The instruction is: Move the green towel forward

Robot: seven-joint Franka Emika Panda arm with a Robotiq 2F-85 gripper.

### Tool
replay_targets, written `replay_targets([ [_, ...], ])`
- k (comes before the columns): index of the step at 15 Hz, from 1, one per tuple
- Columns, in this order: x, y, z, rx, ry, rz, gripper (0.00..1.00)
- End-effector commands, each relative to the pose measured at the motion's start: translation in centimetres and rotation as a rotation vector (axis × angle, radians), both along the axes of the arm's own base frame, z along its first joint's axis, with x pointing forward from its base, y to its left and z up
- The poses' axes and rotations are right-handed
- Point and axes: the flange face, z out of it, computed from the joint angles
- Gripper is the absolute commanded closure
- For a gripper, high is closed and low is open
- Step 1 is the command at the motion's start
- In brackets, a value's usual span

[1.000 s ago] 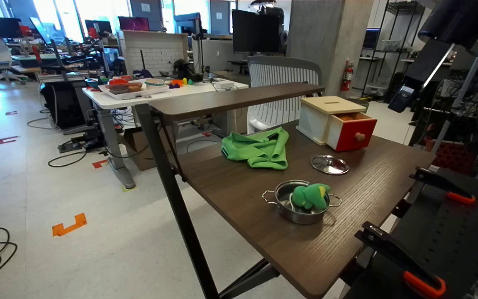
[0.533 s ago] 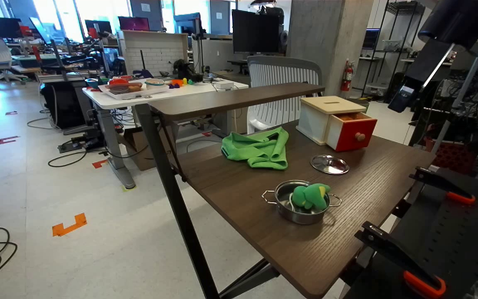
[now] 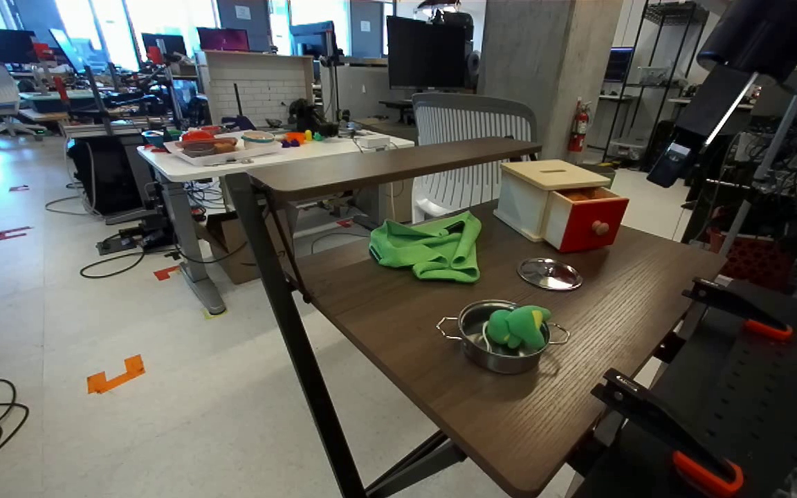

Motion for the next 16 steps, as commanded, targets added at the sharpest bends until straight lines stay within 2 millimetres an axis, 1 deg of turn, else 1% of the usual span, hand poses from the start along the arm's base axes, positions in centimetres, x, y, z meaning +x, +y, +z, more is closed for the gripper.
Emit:
replay_targets([
  [1, 0.2, 0.0, -0.2, -0.009, 0.004, -0.019, 0.00],
  [4, 2.1, 1.1, -0.5, -0.013, 0.037, -0.080, 0.00],
  [9, 6.2, 4.1, 0.2, -0.041, 0.056, -0.176, 0.00],
  [13, 10.1, 5.5, 1.9, -0.087, 0.062, -0.197, 0.00],
  [14, 11.7, 5.7, 2.5, -0.105, 0.051, -0.198, 0.00],
  [15, 12.5, 5.9, 2.9, -0.118, 0.047, -0.199, 0.00],
  [16, 14.0, 5.9, 3.3, -0.132, 0.039, -0.194, 0.00],
])
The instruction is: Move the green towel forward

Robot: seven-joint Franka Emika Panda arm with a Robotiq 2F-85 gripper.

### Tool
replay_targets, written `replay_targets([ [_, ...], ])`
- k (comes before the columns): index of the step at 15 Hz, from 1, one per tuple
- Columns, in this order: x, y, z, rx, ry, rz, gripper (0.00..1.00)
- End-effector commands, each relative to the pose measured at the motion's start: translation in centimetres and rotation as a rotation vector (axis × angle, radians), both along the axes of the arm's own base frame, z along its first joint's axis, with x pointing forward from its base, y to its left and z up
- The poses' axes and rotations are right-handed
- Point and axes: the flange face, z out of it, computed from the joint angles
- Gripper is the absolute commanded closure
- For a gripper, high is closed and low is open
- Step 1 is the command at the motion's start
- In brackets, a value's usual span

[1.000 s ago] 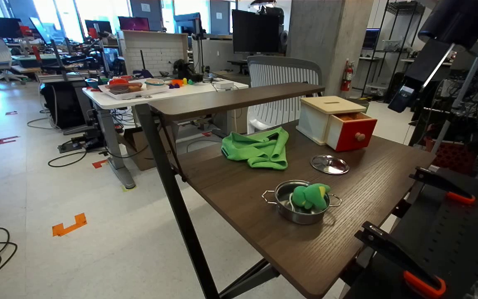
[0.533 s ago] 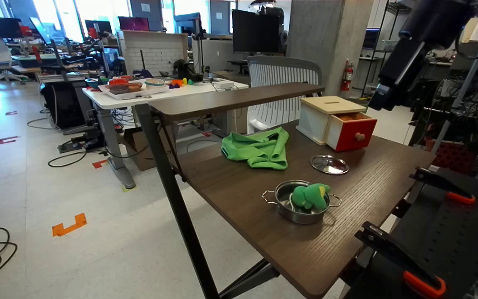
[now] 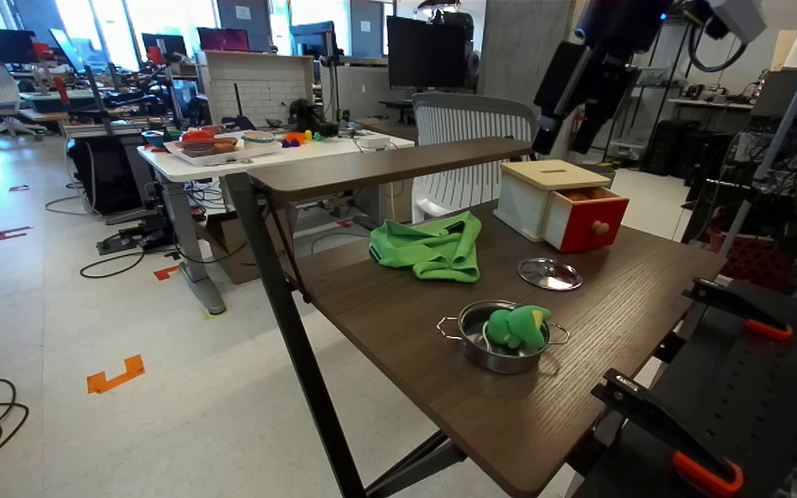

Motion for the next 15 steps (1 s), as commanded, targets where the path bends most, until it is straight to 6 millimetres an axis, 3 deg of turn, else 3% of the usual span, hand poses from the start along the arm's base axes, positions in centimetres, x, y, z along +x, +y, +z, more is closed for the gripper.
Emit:
replay_targets([
  [1, 4.9, 0.2, 1.3, -0.043, -0.001, 0.007, 0.00],
  [4, 8.5, 0.4, 0.9, -0.048, -0.016, 0.020, 0.00],
  [6, 10.6, 0.9, -0.7, -0.037, -0.010, 0.018, 0.00],
  [15, 16.5, 3.4, -10.2, -0.017, 0.045, -0.009, 0.00],
])
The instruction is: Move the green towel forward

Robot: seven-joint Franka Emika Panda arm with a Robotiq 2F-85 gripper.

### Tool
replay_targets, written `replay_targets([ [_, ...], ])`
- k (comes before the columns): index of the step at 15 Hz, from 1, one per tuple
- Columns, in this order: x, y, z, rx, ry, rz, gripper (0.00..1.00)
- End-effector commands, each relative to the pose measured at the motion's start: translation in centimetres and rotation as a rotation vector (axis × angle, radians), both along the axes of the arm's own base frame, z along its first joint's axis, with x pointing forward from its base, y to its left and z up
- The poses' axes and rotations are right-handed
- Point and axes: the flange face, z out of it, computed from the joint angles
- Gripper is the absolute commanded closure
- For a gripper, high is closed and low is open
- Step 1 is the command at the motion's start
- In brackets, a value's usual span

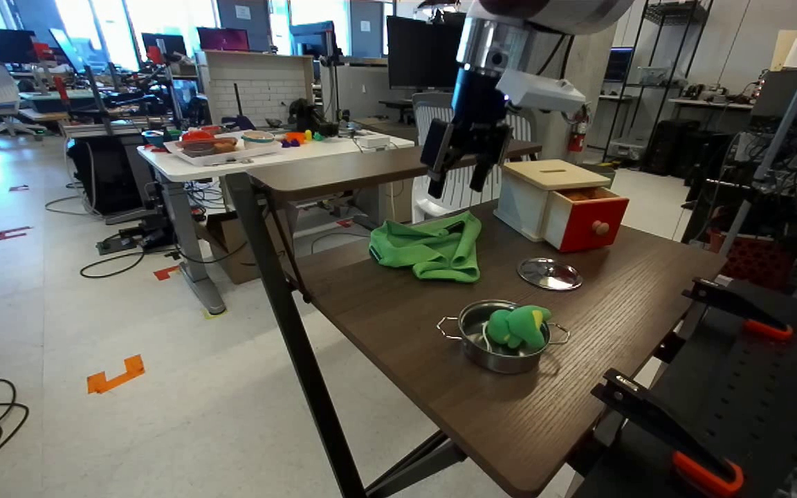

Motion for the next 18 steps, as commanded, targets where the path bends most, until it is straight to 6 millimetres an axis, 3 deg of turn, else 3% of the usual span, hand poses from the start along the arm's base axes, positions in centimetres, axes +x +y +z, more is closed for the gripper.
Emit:
replay_targets([
  [1, 2.4, 0.6, -3.1, 0.005, 0.014, -0.024, 0.00],
  [3, 2.6, 0.9, -4.5, -0.002, 0.024, -0.028, 0.00],
  [4, 1.6, 0.6, -3.7, 0.006, 0.027, -0.021, 0.00],
  [6, 1.9, 0.7, -4.9, 0.006, 0.034, -0.025, 0.00],
  [11, 2.4, 0.5, -4.7, -0.019, 0.005, -0.063, 0.00],
  [18, 3.9, 1.1, -7.1, -0.029, 0.037, -0.067, 0.00],
])
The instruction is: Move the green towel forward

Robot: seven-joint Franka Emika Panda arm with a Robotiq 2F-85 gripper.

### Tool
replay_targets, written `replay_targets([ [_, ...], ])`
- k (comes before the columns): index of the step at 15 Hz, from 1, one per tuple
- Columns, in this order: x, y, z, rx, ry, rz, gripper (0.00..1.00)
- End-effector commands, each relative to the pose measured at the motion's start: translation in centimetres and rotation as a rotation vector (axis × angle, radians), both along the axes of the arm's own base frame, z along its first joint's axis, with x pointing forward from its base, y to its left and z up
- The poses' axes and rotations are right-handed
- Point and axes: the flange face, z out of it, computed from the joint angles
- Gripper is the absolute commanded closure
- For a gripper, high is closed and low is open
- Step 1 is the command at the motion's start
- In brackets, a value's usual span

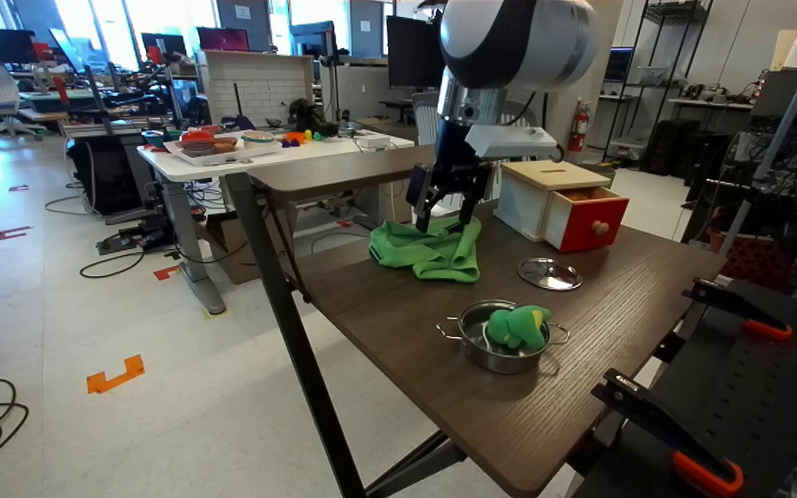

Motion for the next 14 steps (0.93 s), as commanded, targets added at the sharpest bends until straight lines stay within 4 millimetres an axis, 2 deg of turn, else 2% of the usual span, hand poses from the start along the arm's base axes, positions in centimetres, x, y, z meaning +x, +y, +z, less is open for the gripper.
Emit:
replay_targets([
  [1, 1.5, 1.0, -1.4, -0.019, 0.009, 0.018, 0.00],
  [8, 2.3, 1.9, -4.4, -0.031, 0.035, 0.044, 0.00],
  [11, 1.7, 2.4, -5.9, -0.040, 0.056, 0.065, 0.00],
  [14, 1.0, 3.0, -6.4, -0.058, 0.065, 0.085, 0.00],
])
